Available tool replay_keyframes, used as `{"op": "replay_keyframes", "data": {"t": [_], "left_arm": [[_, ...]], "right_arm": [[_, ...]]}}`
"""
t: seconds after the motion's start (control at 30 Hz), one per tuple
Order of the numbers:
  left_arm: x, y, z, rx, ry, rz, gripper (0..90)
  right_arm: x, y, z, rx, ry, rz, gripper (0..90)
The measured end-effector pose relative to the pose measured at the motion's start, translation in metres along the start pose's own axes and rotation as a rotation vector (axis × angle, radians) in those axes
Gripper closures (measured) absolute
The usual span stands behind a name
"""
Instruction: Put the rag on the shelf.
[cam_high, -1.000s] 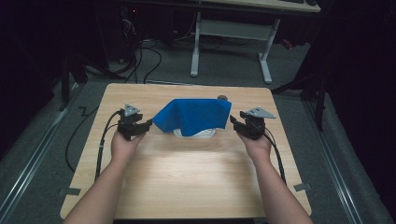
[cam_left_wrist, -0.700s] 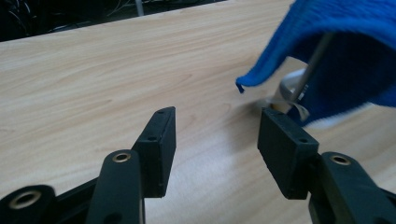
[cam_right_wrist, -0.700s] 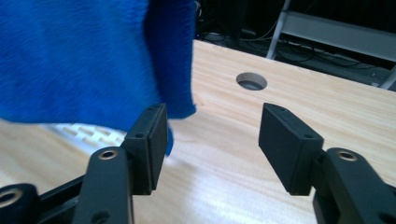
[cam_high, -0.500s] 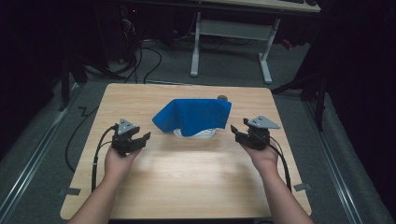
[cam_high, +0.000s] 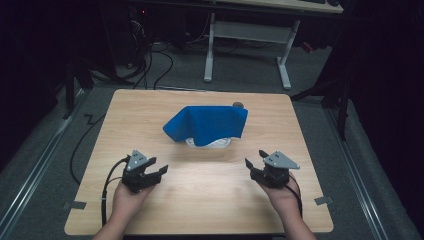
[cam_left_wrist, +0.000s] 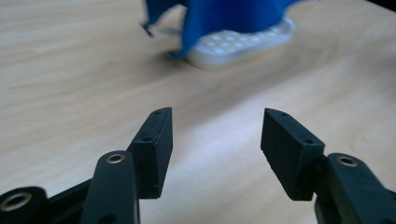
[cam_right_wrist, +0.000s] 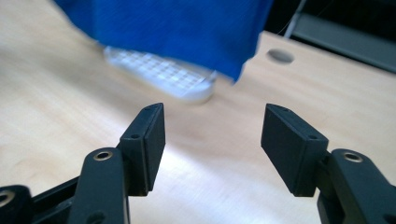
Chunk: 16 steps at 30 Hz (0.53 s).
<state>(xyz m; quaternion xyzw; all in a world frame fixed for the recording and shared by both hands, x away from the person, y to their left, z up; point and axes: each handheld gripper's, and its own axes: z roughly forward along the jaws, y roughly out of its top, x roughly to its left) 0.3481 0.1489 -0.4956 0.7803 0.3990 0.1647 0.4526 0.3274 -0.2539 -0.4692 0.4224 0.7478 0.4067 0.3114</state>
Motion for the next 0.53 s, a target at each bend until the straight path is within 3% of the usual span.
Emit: {"op": "replay_keyframes", "data": {"t": [0.03, 0.07, 0.1, 0.13, 0.17, 0.2, 0.23, 0.27, 0.3, 0.37, 0.47, 0.53], "left_arm": [[-0.007, -0.004, 0.000, 0.000, -0.016, 0.000, 44.4], [-0.013, -0.008, -0.001, 0.006, -0.027, 0.004, 44.4], [-0.027, -0.020, -0.002, 0.008, -0.049, -0.002, 44.2], [-0.027, -0.020, -0.002, 0.008, -0.049, -0.002, 44.5], [-0.039, -0.032, 0.000, 0.032, -0.080, -0.013, 45.3], [-0.046, -0.036, 0.002, 0.068, -0.098, 0.001, 46.1], [-0.046, -0.036, 0.002, 0.068, -0.098, 0.001, 45.8], [-0.056, -0.037, 0.006, 0.098, -0.109, 0.047, 45.8], [-0.065, -0.038, 0.009, 0.116, -0.103, 0.109, 45.3], [-0.068, -0.037, 0.013, 0.124, -0.099, 0.117, 45.4], [-0.067, -0.036, 0.016, 0.115, -0.120, 0.089, 45.7], [-0.065, -0.036, 0.017, 0.125, -0.117, 0.098, 45.7]], "right_arm": [[0.009, -0.008, -0.006, 0.004, 0.012, 0.024, 39.6], [0.009, -0.008, -0.006, 0.004, 0.012, 0.024, 39.6], [0.018, -0.018, -0.011, 0.018, 0.017, 0.023, 39.0], [0.018, -0.018, -0.011, 0.018, 0.017, 0.023, 39.0], [0.028, -0.030, -0.014, 0.029, 0.011, 0.020, 38.8], [0.031, -0.036, -0.015, 0.033, 0.008, 0.015, 39.7], [0.034, -0.045, -0.015, 0.044, 0.016, 0.015, 41.0], [0.034, -0.045, -0.015, 0.044, 0.016, 0.015, 41.0], [0.039, -0.051, -0.008, 0.115, 0.063, -0.022, 37.9], [0.039, -0.052, -0.003, 0.136, 0.055, -0.045, 38.2], [0.038, -0.052, 0.000, 0.141, 0.068, -0.026, 38.4], [0.038, -0.052, 0.002, 0.134, 0.072, -0.029, 38.6]]}}
